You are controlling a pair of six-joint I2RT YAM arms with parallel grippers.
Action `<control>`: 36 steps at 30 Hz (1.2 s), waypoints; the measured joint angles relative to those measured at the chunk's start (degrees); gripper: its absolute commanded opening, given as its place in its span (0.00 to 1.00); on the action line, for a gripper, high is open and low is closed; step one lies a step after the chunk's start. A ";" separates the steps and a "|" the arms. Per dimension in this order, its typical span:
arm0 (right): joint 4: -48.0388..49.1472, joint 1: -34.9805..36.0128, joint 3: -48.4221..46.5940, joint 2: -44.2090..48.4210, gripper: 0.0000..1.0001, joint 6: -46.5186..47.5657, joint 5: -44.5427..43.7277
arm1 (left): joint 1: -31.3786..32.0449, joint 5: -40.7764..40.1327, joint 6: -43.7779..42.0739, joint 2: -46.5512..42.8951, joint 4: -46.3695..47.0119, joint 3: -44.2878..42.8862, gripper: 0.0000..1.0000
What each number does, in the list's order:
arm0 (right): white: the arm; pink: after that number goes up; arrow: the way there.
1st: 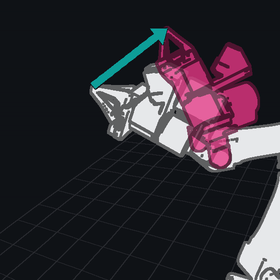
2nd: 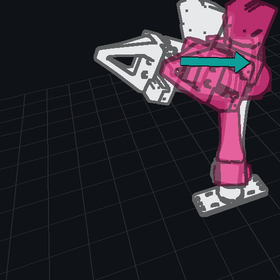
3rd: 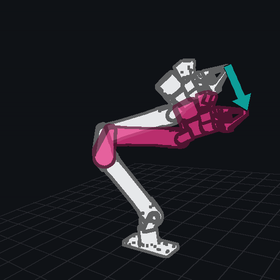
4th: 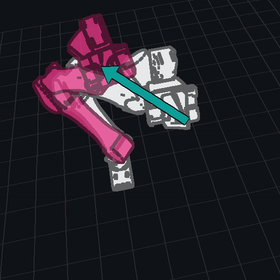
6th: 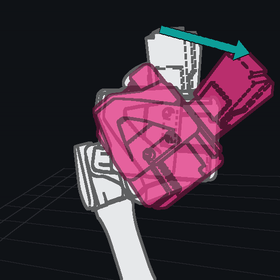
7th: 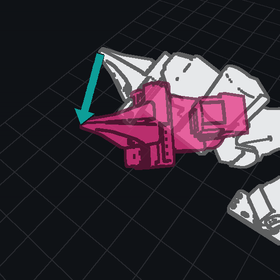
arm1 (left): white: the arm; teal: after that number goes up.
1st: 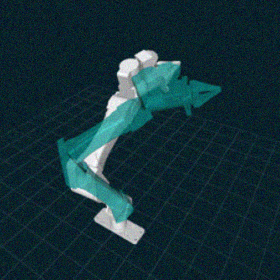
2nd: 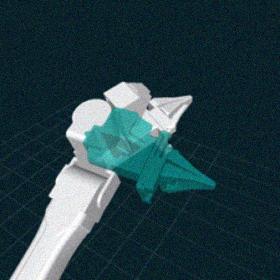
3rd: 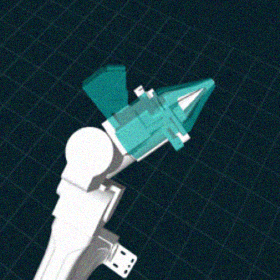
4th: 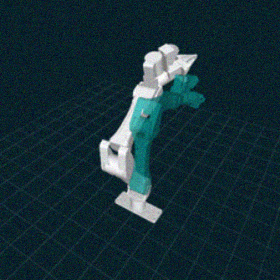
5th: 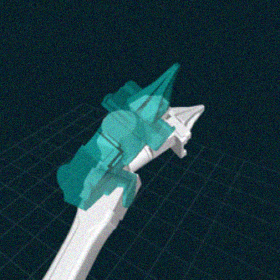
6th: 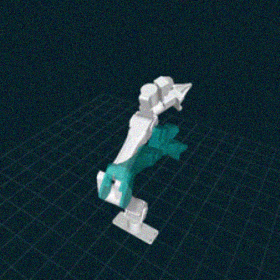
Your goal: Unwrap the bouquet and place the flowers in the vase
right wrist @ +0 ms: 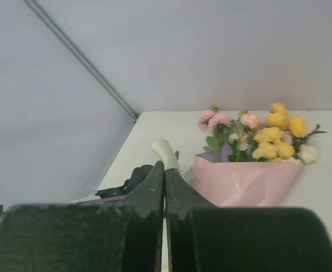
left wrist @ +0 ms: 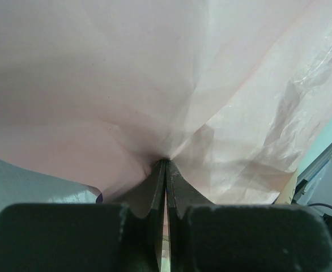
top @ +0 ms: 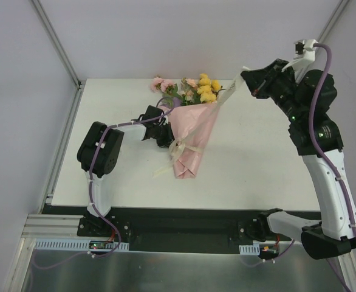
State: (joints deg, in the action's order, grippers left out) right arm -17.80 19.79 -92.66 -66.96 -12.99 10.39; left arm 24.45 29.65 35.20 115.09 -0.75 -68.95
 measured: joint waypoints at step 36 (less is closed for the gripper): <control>4.09 41.88 40.37 -4.83 0.66 11.61 26.62 | -0.04 3.32 -16.15 -29.81 -20.28 -3.21 0.54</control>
State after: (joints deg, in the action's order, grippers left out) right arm -13.72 61.67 -52.29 -71.79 -1.39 37.01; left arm 24.40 32.97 19.05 85.27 -21.04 -72.16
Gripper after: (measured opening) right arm 0.479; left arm 0.536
